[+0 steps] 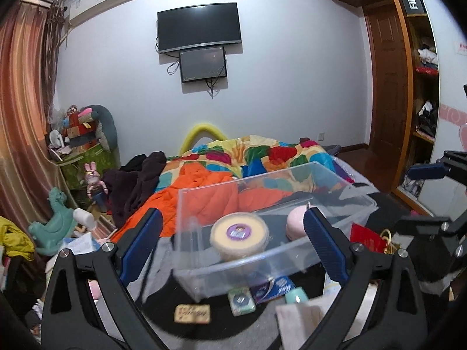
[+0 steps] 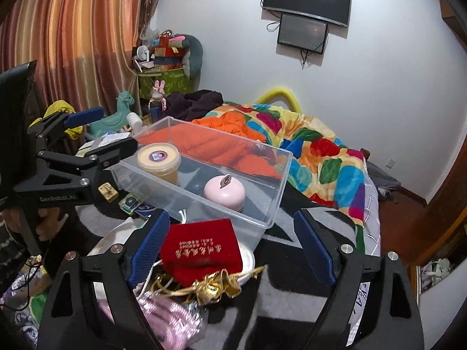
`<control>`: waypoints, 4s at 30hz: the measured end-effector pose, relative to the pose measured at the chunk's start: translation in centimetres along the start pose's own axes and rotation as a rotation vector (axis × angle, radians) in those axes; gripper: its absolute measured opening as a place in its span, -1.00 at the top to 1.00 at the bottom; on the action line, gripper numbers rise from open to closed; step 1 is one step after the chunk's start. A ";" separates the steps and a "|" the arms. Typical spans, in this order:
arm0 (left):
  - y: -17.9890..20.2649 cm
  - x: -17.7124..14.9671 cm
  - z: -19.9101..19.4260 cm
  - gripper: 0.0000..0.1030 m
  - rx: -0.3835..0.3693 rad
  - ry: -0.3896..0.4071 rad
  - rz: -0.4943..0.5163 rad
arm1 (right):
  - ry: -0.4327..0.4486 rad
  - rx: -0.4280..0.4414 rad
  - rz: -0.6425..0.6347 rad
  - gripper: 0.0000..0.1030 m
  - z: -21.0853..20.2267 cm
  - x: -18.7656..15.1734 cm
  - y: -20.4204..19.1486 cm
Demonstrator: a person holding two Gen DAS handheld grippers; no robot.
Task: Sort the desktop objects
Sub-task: 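Grasp the eraser with the left tool while the right tool grasps the red pouch, then place the eraser and red pouch into the clear box and open both tools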
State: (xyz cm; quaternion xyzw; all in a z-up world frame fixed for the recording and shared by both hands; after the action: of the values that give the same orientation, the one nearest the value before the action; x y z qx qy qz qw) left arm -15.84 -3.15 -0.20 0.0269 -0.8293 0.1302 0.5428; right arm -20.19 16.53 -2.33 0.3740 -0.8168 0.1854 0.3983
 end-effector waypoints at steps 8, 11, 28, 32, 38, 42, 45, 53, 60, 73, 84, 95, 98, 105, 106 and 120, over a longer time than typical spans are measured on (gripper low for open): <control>-3.7 -1.8 -0.5 -0.91 -0.079 -0.194 -0.043 | 0.029 -0.029 0.024 -0.66 -2.7 -0.9 0.0; -5.7 -2.9 0.2 -0.91 -0.080 -0.283 -0.084 | 0.025 -0.041 0.032 -0.67 -3.1 -1.4 0.3; -5.7 -8.6 4.7 -0.91 -0.076 -0.515 -0.060 | -0.109 0.016 0.055 -0.68 3.0 -3.6 0.6; -5.3 -9.7 6.2 -0.91 -0.078 -0.557 -0.060 | -0.152 0.032 0.052 -0.68 4.9 -3.9 0.4; -5.1 -11.3 7.8 -0.81 -0.065 -0.601 -0.069 | -0.175 0.078 0.078 -0.68 6.5 -4.1 0.5; -4.3 -11.4 7.9 -0.61 -0.035 -0.581 -0.025 | -0.172 0.085 0.064 -0.64 6.7 -3.9 0.2; -4.0 -11.4 7.6 -0.51 -0.024 -0.566 -0.008 | -0.170 0.104 0.043 -0.35 6.5 -3.9 -0.4; -3.7 -11.3 6.7 0.02 -0.023 -0.532 -0.005 | -0.158 0.031 -0.092 0.21 5.5 -3.9 -2.7; -3.8 -11.1 6.0 0.19 -0.012 -0.510 -0.010 | -0.145 -0.010 -0.142 0.57 4.1 -4.3 -3.2; -5.7 -9.2 2.5 0.22 -0.001 -0.448 -0.054 | -0.055 -0.018 -0.142 0.74 0.2 -3.1 -3.6; -5.1 -5.1 -0.8 0.21 -0.038 -0.317 -0.058 | 0.038 -0.001 -0.067 0.74 -1.5 -0.1 -2.2; -3.7 -1.0 0.8 0.21 -0.084 -0.248 -0.091 | 0.117 0.008 0.054 0.73 -0.1 2.8 0.9; -3.0 -0.3 1.8 0.21 -0.106 -0.252 -0.107 | 0.122 0.015 0.077 0.73 1.0 3.2 1.5; 0.5 1.3 4.0 0.21 -0.201 -0.271 -0.103 | 0.096 0.003 0.127 0.73 4.2 3.4 3.2; 1.1 1.4 4.3 0.21 -0.211 -0.273 -0.094 | 0.092 -0.002 0.127 0.73 4.4 3.3 3.3; 6.0 -0.1 7.7 0.21 -0.241 -0.343 -0.031 | 0.008 -0.001 0.122 0.73 7.3 0.8 4.6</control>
State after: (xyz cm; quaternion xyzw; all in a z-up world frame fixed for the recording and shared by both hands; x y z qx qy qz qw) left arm -23.73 0.71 -4.33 -0.0037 -0.9185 0.0149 0.3951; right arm -27.71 14.78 -6.21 0.3227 -0.8365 0.2105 0.3896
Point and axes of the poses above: each gripper's, at about its wrist camera, not at the fingertips, and z roughly the way its jaws point, y to its right, x to its top, the point moved 5 cm from there along z, roughly the way its jaws point, and after that the axes turned 11 degrees about x, right-handed, at the moved point
